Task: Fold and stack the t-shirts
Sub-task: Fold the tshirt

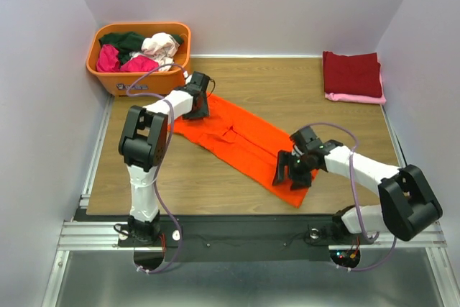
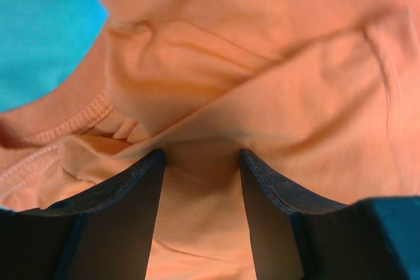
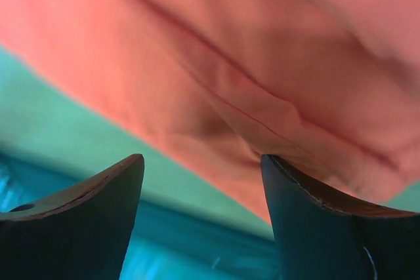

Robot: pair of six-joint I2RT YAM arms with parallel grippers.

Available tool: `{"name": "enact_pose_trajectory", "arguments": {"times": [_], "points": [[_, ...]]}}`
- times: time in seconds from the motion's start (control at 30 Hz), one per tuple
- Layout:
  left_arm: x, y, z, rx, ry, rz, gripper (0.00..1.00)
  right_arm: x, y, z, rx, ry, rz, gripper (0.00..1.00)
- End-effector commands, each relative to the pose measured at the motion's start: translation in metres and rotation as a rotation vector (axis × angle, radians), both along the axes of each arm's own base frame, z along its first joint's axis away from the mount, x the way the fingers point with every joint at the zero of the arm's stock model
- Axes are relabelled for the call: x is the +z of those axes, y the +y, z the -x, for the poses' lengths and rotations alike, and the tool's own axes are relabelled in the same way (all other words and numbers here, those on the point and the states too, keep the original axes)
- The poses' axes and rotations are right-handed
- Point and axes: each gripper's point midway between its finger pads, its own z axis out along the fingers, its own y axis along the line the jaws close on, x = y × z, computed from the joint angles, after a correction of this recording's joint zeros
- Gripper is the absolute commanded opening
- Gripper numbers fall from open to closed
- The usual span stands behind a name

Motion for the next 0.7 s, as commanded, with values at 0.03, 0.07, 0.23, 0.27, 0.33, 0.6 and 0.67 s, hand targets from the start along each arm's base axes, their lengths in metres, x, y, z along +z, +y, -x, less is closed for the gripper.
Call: {"name": "enact_pose_trajectory", "arguments": {"times": [0.03, 0.07, 0.23, 0.27, 0.33, 0.6, 0.67], "points": [[-0.016, -0.030, -0.019, -0.114, 0.025, -0.042, 0.61, -0.025, -0.005, 0.094, 0.000, 0.313, 0.094, 0.79], [-0.016, -0.046, -0.021, -0.156, 0.019, -0.047, 0.61, -0.027, -0.003, 0.102, 0.026, 0.321, 0.102, 0.79], [-0.022, -0.096, -0.050, -0.247, -0.008, -0.030, 0.61, -0.023, 0.011, 0.108, 0.071, 0.307, 0.093, 0.79], [-0.020, -0.105, -0.056, -0.263, -0.020, -0.027, 0.61, -0.022, 0.014, 0.107, 0.079, 0.303, 0.091, 0.79], [-0.015, -0.124, -0.072, -0.296, -0.050, -0.024, 0.61, -0.018, 0.026, 0.098, 0.104, 0.278, 0.074, 0.79], [0.023, -0.181, -0.110, -0.422, -0.237, 0.035, 0.65, 0.003, 0.076, 0.056, 0.207, 0.109, 0.057, 0.79], [0.055, -0.176, -0.126, -0.411, -0.328, 0.015, 0.69, 0.020, 0.090, 0.038, 0.220, 0.046, 0.026, 0.79]]}}
